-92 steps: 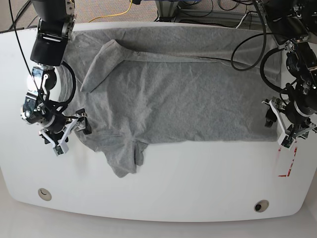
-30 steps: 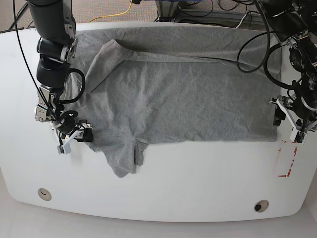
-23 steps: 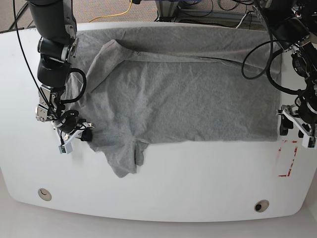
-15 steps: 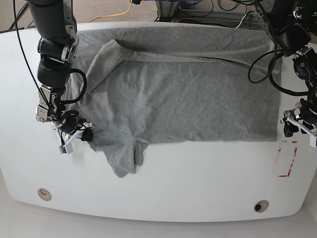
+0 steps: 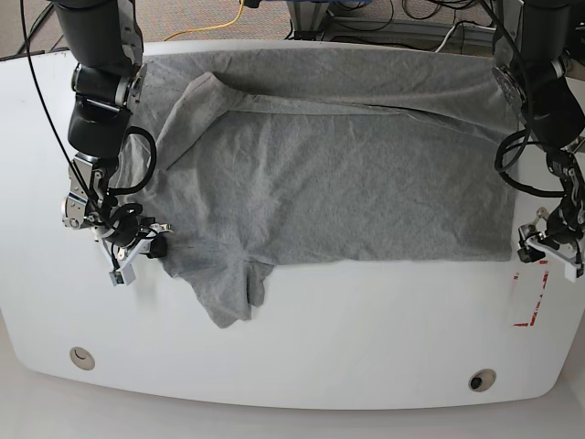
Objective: Layout the t-shirt on the table in an organized manner, then fold the t-shirt properly
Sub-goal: 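Move the left gripper along the hem to the shirt's other corner, then grasp the hem corners with both grippers, then lift the hem with both grippers and fold it toward the collar edge, then open both grippers and release the folded hem, then grasp the sleeve near the right gripper and fold it over the shirt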
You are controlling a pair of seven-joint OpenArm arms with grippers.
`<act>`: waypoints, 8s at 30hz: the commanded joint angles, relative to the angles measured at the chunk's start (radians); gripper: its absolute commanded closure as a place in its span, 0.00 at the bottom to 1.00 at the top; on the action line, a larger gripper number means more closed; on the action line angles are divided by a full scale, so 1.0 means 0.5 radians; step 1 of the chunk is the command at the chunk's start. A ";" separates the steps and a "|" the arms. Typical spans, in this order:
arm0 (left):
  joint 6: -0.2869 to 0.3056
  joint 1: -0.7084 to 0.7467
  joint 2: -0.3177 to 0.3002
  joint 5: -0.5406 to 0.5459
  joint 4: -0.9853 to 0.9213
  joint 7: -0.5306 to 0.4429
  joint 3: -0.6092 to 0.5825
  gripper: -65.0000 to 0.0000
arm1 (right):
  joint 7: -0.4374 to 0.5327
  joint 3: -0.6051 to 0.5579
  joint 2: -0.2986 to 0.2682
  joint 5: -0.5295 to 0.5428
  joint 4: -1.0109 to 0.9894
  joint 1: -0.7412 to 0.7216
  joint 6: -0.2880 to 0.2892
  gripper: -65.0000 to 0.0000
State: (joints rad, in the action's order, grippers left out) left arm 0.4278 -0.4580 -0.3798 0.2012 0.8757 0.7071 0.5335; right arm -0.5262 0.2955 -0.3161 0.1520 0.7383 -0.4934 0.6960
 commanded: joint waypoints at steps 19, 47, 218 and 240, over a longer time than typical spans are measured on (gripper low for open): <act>0.024 -0.273 -0.031 -0.036 -0.651 -0.366 -0.378 0.41 | 0.038 0.006 -0.029 0.026 0.041 -0.037 0.004 0.96; 0.146 -0.178 0.006 -0.030 -0.200 -0.274 -0.446 0.97 | 0.011 0.006 -0.048 0.032 0.053 -0.052 0.004 1.00; 0.541 0.184 0.055 0.170 1.702 1.303 -0.172 0.43 | -1.122 0.328 0.127 0.038 1.554 0.470 0.004 0.00; 0.541 0.221 0.052 0.170 1.702 1.303 -0.169 0.43 | -0.842 0.089 0.265 0.041 0.989 0.362 0.004 0.00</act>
State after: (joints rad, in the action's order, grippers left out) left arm 0.6971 -0.3244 -0.3382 0.2840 1.7096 1.3720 0.4461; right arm -0.9531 0.3515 -0.1768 0.1581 1.2163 -0.2905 0.6903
